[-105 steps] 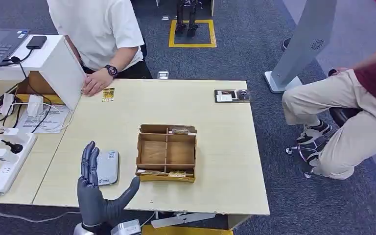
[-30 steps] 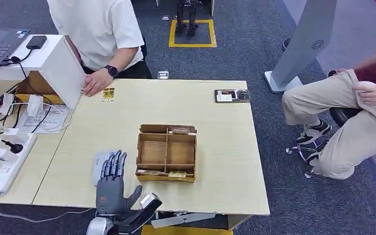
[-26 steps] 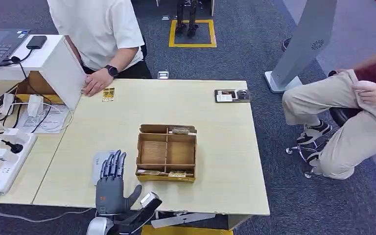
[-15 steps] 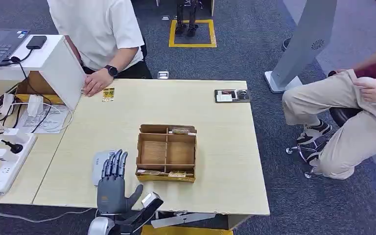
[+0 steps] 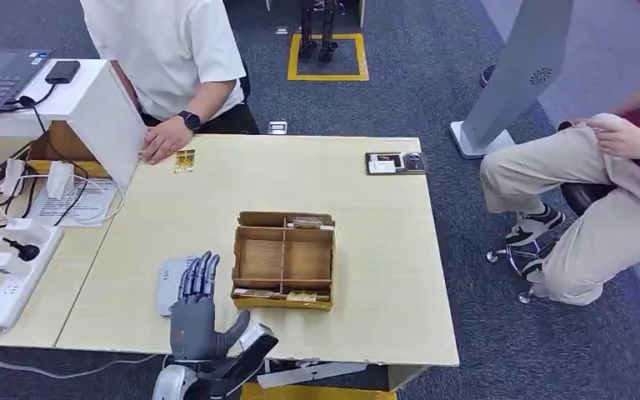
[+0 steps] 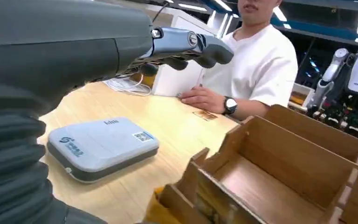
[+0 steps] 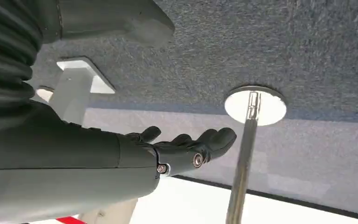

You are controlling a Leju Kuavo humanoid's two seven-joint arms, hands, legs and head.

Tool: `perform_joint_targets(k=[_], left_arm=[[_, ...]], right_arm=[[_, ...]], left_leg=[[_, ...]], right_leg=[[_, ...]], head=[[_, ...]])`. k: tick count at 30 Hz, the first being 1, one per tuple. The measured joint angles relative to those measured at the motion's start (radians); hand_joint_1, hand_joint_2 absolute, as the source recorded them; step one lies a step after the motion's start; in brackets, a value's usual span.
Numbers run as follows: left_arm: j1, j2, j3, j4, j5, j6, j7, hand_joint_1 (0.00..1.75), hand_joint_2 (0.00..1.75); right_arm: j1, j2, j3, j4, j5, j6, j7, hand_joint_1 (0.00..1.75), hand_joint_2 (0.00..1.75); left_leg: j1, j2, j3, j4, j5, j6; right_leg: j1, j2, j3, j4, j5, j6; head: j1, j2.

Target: Pass the card to the sensor for recognition and then transmit it.

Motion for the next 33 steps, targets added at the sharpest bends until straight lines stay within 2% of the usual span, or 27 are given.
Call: perform_joint_targets(k=[9, 24, 25, 26, 33], left_arm=[[-0.074, -0.005, -0.053, 0.071, 0.025, -0.001, 0.022, 0.0, 1.75], [-0.108, -0.005, -0.067, 0.164, 0.005, 0.002, 0.048, 0.0, 1.75], [-0.108, -0.005, -0.067, 0.166, 0.008, 0.002, 0.047, 0.61, 1.75], [-0.108, -0.005, -0.067, 0.169, 0.016, 0.002, 0.043, 1.75, 1.75], [-0.103, -0.007, -0.064, 0.167, 0.03, 0.003, -0.017, 1.75, 1.75]], right_arm=[[-0.003, 0.0, 0.043, 0.009, 0.002, 0.0, 0.027, 0.0, 1.75], [-0.003, 0.0, 0.085, 0.022, -0.01, 0.0, 0.037, 0.0, 1.75], [-0.003, 0.0, 0.088, 0.023, -0.011, 0.0, 0.037, 0.0, 1.75], [-0.003, 0.0, 0.09, 0.023, -0.014, 0.0, 0.038, 0.0, 1.75], [0.001, 0.0, 0.102, 0.024, -0.021, 0.0, 0.039, 0.0, 1.75]], left_leg=[[0.0, 0.0, 0.0, 0.0, 0.0, 0.0], [0.0, 0.0, 0.0, 0.0, 0.0, 0.0], [0.0, 0.0, 0.0, 0.0, 0.0, 0.0], [0.0, 0.0, 0.0, 0.0, 0.0, 0.0], [0.0, 0.0, 0.0, 0.0, 0.0, 0.0]], right_leg=[[0.0, 0.0, 0.0, 0.0, 0.0, 0.0], [0.0, 0.0, 0.0, 0.0, 0.0, 0.0], [0.0, 0.0, 0.0, 0.0, 0.0, 0.0], [0.0, 0.0, 0.0, 0.0, 0.0, 0.0], [0.0, 0.0, 0.0, 0.0, 0.0, 0.0]], head=[[0.0, 0.0], [0.0, 0.0], [0.0, 0.0], [0.0, 0.0], [0.0, 0.0]])
